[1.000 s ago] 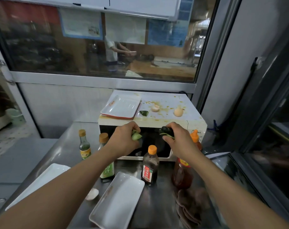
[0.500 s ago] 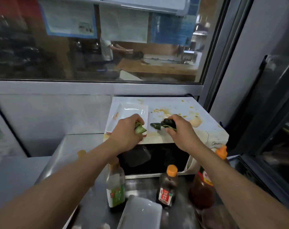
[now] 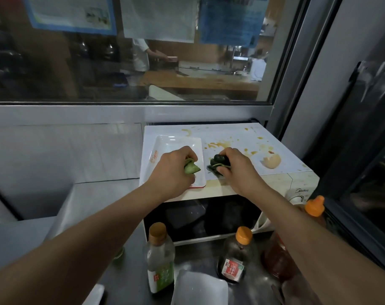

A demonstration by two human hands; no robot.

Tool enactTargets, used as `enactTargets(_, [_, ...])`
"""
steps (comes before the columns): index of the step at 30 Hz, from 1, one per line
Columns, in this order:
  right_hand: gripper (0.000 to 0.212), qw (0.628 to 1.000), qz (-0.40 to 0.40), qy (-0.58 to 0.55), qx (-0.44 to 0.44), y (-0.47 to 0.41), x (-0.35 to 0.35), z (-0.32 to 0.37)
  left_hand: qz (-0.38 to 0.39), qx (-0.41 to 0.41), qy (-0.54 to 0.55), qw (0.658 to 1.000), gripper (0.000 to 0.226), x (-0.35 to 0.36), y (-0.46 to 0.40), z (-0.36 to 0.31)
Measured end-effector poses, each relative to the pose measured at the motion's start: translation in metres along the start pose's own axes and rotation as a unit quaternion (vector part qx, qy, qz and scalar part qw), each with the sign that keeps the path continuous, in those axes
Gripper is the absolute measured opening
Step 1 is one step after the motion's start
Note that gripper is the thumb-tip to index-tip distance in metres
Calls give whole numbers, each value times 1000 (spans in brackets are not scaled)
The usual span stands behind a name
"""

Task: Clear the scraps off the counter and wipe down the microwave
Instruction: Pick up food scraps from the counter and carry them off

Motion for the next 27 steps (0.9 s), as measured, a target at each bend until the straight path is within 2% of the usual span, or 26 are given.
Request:
enactTargets(22, [44, 998, 15, 49, -37, 3, 12, 7, 9, -5, -8, 1000, 32, -2, 1, 8])
enactTargets(27, [38, 997, 16, 56, -47, 1, 16, 8, 9, -12, -10, 1000, 33, -2, 1, 9])
Point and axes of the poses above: each hand's wrist, its own y-axis away from the middle knuckle, its own x-axis out of the palm, z = x × y, the point moved 5 cm from there along -y, towards the middle knuckle, and after that the axes turned 10 degrees about x, right-handed, at the moved point
